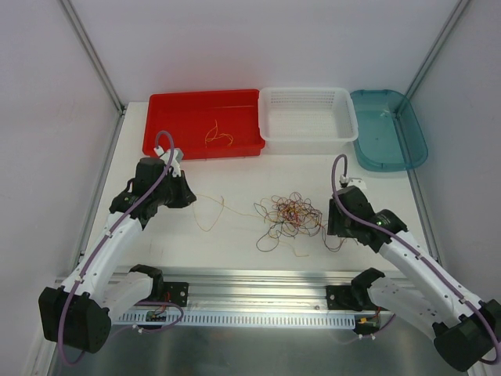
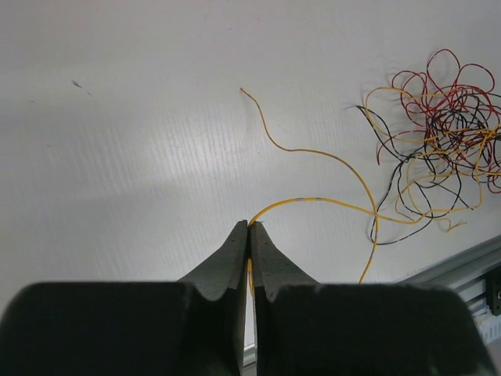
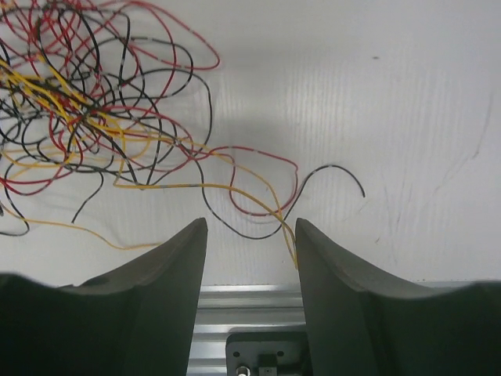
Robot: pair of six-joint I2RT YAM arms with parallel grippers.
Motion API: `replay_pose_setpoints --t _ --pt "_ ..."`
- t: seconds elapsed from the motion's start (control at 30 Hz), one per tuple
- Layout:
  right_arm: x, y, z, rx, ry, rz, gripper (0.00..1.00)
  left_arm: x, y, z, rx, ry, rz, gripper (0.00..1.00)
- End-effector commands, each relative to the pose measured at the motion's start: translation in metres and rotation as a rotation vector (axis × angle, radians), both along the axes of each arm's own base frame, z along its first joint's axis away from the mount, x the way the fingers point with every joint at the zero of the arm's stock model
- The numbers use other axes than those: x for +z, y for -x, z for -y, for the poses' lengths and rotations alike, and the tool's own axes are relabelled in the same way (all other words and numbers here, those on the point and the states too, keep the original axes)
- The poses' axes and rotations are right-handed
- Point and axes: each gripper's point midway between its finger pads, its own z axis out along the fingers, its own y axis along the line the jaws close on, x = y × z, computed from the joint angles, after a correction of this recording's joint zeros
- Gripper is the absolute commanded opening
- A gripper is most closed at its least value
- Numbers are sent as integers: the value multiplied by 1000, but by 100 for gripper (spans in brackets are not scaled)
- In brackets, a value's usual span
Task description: Untangle the cables
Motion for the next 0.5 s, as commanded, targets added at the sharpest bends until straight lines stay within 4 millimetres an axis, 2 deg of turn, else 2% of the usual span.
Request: replay_pose_setpoints --t 0.0,0.07,0.2,0.3,0.33,0.37,0.47 --pt "-13 4 -20 90 -89 -44 52 -2 -3 -3 16 -19 8 0" --pt "-25 7 -13 58 -73 -71 52 -4 -4 -5 25 -28 4 0" --pt "-31 5 -7 23 -72 -66 45 -6 -4 -10 44 -50 -2 0" --pt "-22 3 -3 26 -53 -44 35 -7 -5 -15 68 -72 -2 0" --pt "-20 3 -2 25 -46 -44 27 -7 -5 -18 75 -83 -4 0" --pt "-16 2 -1 27 -41 -34 26 -7 -6 -19 83 -88 -2 0" --pt "-12 2 5 10 -17 -30 32 -7 -6 -23 98 -106 -1 0"
